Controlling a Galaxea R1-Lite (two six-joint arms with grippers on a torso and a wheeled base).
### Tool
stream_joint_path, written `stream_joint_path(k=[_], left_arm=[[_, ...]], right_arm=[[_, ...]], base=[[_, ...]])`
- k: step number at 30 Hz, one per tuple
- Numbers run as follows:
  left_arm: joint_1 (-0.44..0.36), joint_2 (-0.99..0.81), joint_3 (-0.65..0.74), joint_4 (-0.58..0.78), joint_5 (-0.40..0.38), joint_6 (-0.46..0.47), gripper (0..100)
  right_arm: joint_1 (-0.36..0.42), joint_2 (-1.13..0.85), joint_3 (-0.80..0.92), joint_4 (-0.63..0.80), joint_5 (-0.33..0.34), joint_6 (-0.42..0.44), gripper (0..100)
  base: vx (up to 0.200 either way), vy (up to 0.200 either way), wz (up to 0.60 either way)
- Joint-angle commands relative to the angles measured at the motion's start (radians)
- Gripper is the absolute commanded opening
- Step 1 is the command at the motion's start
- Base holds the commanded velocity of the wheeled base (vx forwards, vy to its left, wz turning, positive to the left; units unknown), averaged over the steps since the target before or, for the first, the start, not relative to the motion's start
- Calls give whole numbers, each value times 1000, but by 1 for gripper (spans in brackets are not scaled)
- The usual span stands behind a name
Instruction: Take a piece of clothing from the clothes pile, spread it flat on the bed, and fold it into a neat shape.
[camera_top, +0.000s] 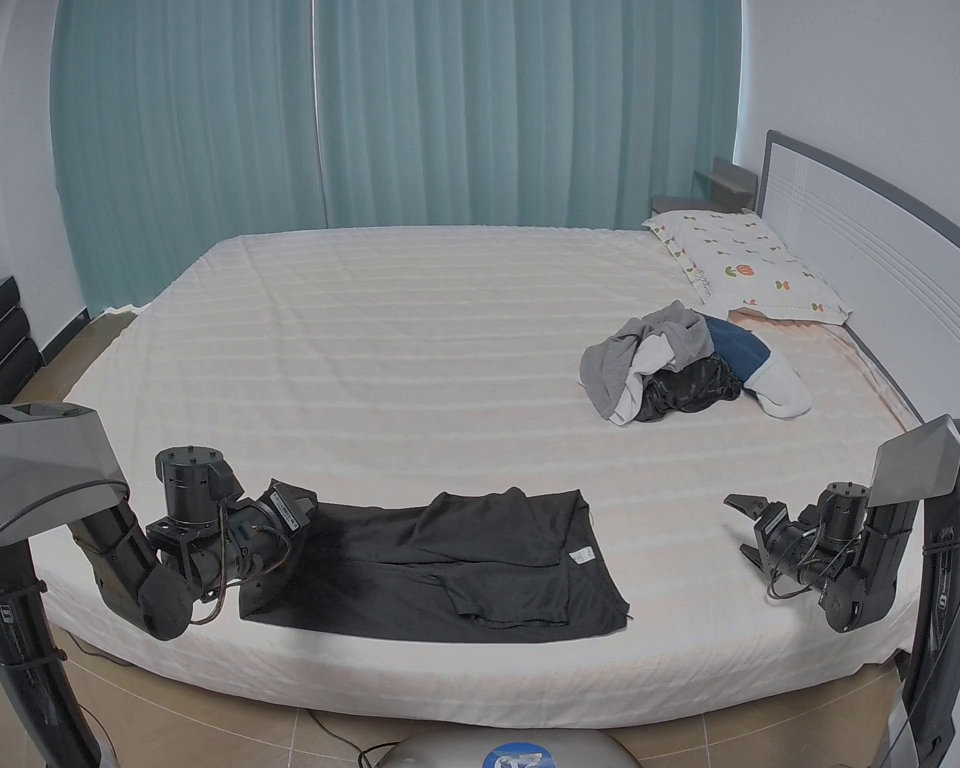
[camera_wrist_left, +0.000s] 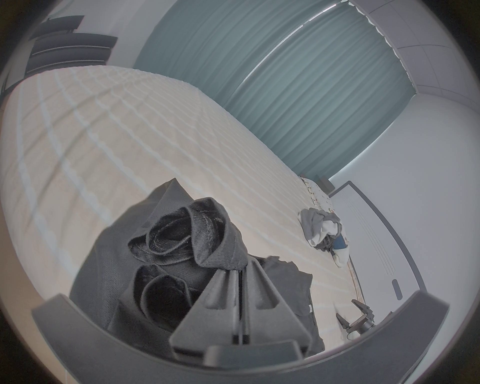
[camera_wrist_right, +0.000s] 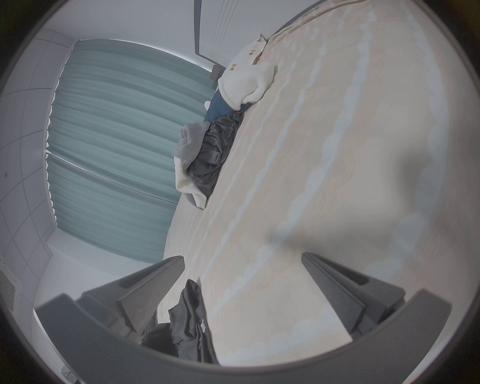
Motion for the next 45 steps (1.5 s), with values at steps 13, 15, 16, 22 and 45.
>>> stream_joint_path(k=[13, 15, 16, 22, 45], left_arm=[[-16, 2, -13, -2, 2, -53, 0], [-24, 5, -13, -2, 2, -59, 0], [-28, 7, -13, -2, 2, -59, 0], [-55, 10, -10, -2, 2, -60, 0], [-174, 126, -68, -13, 139, -114, 0]], right_arm=[[4, 3, 2, -8, -1, -1, 100], [4, 3, 2, -8, -1, -1, 100], [4, 3, 2, -8, -1, -1, 100], [6, 3, 2, -8, -1, -3, 100], [14, 3, 5, -8, -1, -12, 100]], base=[[0, -200, 0], [0, -200, 0], [0, -200, 0], [0, -200, 0], [0, -87, 0]])
